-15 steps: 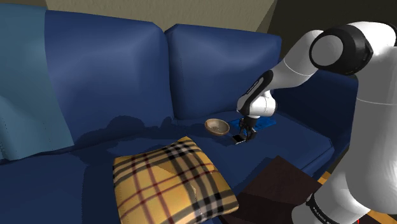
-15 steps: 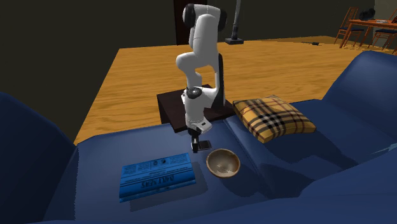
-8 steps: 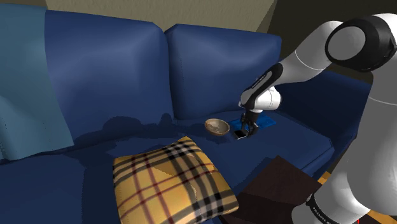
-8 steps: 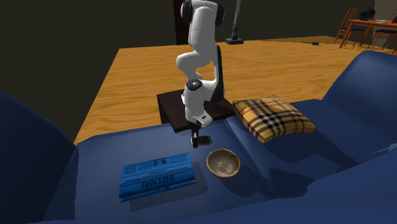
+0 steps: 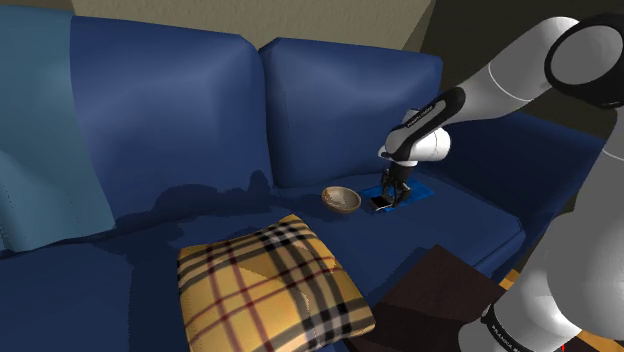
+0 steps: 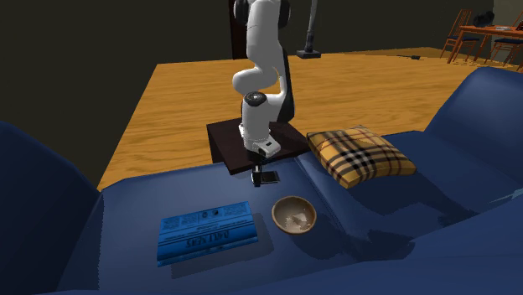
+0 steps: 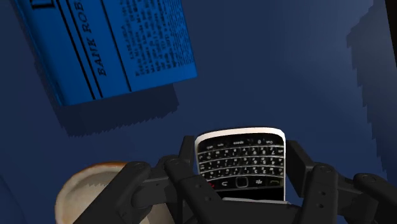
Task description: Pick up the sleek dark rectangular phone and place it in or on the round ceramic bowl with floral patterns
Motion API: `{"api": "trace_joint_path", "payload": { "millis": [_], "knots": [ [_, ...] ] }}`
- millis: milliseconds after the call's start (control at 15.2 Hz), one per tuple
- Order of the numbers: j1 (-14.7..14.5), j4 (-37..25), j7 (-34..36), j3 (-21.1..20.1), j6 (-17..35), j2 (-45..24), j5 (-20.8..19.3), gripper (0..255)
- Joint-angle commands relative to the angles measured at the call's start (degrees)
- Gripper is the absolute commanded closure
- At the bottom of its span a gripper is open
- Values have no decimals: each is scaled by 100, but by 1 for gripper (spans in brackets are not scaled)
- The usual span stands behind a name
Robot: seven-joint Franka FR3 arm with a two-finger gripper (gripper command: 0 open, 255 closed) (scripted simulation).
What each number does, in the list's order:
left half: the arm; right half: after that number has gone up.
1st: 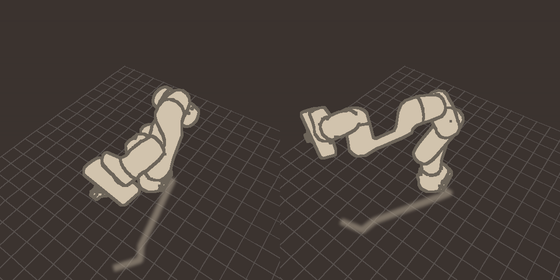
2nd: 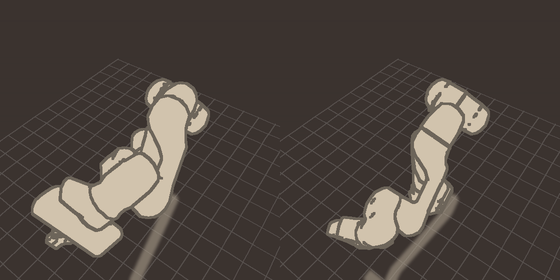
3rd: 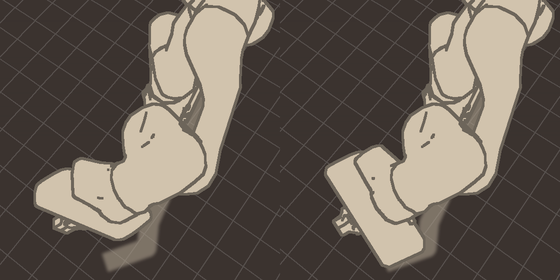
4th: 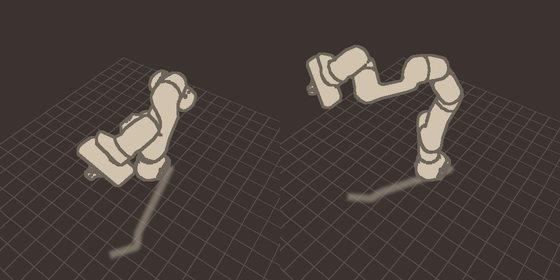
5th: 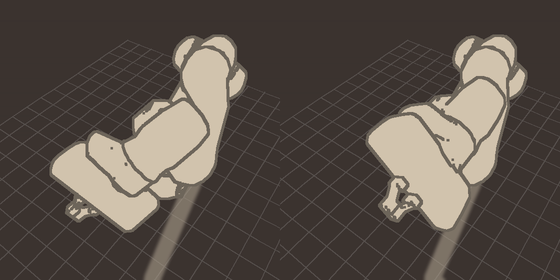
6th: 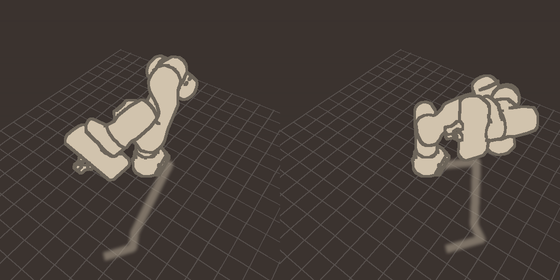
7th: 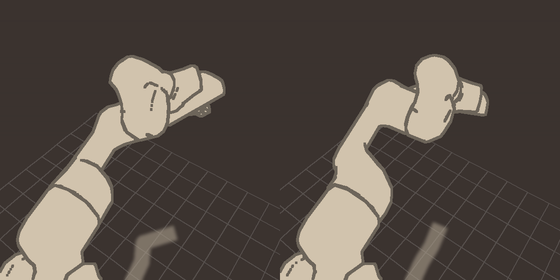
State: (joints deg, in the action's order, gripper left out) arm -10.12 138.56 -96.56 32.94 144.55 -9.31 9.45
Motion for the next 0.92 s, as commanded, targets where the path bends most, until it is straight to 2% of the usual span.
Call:
{"api": "trace_joint_path", "payload": {
  "millis": [0, 198, 528, 858],
  "knots": [
    [-34, -26, 113, 60, -151, 153, -166, 255],
    [-73, -56, 279, 123, -364, 384, -397, 255],
    [-143, -1147, 329, -192, -763, -443, 160, 255],
    [-99, -2386, 483, -470, -1260, -1274, 515, 255]
  ]
}}
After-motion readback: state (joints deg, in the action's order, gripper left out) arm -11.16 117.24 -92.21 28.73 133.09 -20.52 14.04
